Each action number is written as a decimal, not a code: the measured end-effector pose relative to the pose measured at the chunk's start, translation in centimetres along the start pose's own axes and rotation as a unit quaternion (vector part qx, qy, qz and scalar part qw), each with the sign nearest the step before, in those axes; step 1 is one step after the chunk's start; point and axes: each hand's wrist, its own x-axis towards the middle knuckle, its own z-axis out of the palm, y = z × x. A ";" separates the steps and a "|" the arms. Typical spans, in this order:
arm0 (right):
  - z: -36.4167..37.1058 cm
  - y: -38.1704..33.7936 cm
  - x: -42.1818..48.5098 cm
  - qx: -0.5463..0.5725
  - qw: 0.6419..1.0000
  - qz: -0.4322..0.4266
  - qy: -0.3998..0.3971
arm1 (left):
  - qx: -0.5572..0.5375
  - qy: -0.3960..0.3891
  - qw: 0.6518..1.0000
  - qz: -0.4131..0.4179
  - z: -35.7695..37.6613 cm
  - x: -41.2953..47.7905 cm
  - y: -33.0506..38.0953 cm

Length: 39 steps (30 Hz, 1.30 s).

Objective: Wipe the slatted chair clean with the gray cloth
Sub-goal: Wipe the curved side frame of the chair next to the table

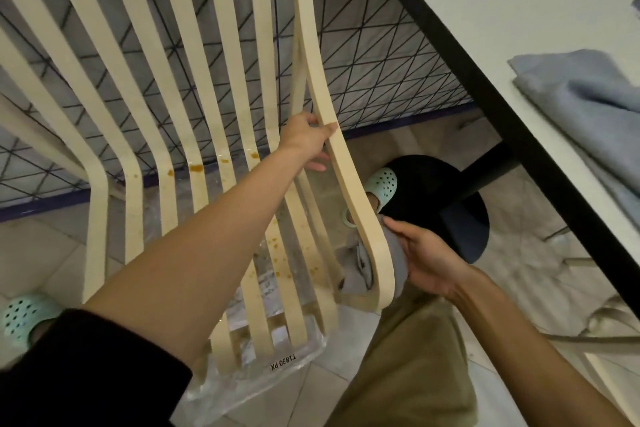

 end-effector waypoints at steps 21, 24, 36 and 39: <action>6.3 1.9 -1.3 -0.362 0.871 -0.272 0.192 | -0.167 0.024 0.984 -0.063 -6.6 -14.6 -12.0; 6.6 2.5 -0.9 -0.426 0.821 -0.312 0.217 | -0.194 0.083 0.975 -0.074 -8.8 -15.7 -13.9; 11.0 -4.4 3.5 -0.481 0.747 -0.438 0.142 | -0.213 0.137 0.966 -0.046 -11.4 -19.5 -14.9; 14.4 -2.0 1.5 -0.460 0.765 -0.450 0.029 | -0.232 0.134 0.963 -0.034 -11.7 -20.0 -14.1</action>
